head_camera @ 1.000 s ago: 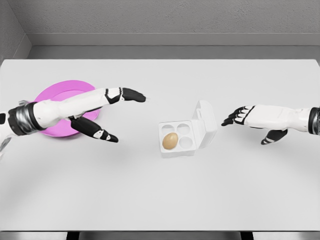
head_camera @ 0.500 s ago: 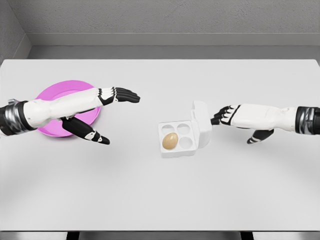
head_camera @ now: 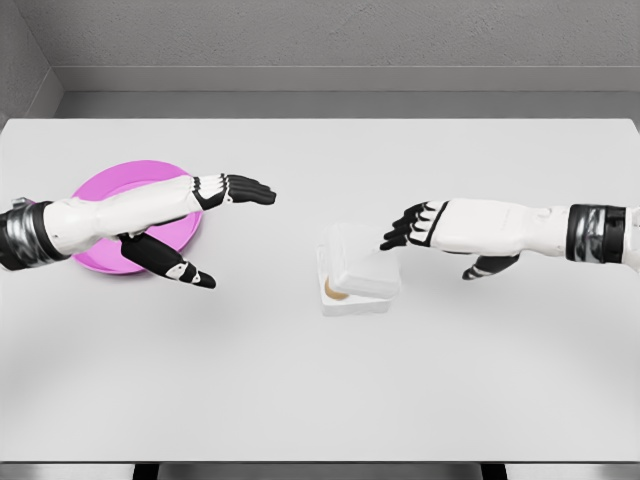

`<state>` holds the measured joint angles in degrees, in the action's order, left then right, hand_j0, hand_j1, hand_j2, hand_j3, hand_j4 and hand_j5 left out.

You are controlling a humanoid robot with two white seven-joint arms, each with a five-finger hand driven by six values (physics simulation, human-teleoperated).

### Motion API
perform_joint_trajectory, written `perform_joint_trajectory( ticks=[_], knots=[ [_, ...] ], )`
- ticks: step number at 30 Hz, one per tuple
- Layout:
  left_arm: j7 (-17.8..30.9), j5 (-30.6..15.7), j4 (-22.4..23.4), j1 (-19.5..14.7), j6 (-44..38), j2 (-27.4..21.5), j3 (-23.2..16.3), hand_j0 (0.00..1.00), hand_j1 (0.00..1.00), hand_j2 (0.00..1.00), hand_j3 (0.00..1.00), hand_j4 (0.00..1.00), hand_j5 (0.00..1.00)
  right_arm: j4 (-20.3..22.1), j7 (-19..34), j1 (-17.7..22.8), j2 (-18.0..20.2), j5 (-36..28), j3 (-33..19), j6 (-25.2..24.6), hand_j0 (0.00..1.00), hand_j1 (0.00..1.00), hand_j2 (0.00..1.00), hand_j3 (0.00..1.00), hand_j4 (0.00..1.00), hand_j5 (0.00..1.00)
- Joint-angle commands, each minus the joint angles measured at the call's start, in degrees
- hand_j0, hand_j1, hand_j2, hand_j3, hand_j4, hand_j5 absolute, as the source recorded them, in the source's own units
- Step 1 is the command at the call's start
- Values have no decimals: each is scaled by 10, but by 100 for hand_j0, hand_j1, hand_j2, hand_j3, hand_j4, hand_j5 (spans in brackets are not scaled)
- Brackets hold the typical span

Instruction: Pack egg into the box and close the box lid

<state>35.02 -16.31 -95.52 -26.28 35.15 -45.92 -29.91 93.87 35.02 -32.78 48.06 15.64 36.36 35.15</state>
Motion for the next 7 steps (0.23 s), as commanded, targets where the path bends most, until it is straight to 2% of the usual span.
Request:
perform_joint_trajectory(
  ticks=[1,3,5,7],
  knots=[
    [0,-4,1,1,-2,0,-1,100,100,100,100,100,100,1,0,0,-12,-3,1,-2,100,100,100,100,100,100],
    [0,-3,1,0,-2,0,-1,100,100,100,100,100,100,-1,0,-10,-10,-3,-3,-2,100,100,100,100,100,100],
    [0,-2,9,0,-2,0,-1,100,100,100,100,100,100,-6,0,-6,-3,-3,-29,-2,100,100,100,100,100,100],
    [0,-2,11,2,-2,0,-2,100,100,100,100,100,100,-22,0,2,21,-4,-57,-2,100,100,100,100,100,100]
  ],
)
